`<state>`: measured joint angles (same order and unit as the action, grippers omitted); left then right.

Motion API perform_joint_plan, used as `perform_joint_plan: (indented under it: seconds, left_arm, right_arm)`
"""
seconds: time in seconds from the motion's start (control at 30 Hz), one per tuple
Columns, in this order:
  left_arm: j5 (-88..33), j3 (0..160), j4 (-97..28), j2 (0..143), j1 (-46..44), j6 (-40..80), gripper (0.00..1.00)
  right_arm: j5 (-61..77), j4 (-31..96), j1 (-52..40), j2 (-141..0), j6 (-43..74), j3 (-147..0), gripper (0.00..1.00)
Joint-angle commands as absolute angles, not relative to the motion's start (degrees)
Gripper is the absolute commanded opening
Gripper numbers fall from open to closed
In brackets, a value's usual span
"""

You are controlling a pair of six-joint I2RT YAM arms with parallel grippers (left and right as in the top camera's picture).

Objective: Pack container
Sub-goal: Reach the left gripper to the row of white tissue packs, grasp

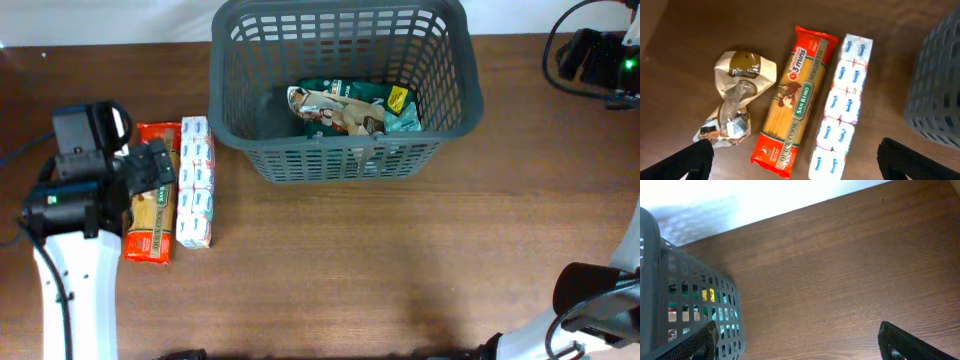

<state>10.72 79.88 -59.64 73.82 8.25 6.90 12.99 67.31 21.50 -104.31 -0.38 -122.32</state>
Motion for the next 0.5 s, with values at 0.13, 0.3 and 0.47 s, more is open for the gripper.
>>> perform_joint_plan:
  seconds: [0.13, 0.3, 0.47]
  left_arm:
    - [4.1, 81.7, -61.0, 84.8, 9.6, 0.3, 0.99]
    - [3.8, 81.7, -61.7, 96.8, 8.8, -1.9, 0.93]
    - [3.9, 81.7, -60.6, 104.4, 6.6, -7.4, 0.83]
  right_arm:
    - [13.3, 67.3, 21.4, -104.5, -0.3, -122.2, 0.99]
    - [13.3, 67.3, 21.4, -104.5, -0.3, -122.2, 0.99]
    - [13.3, 67.3, 21.4, -104.5, -0.3, -122.2, 0.99]
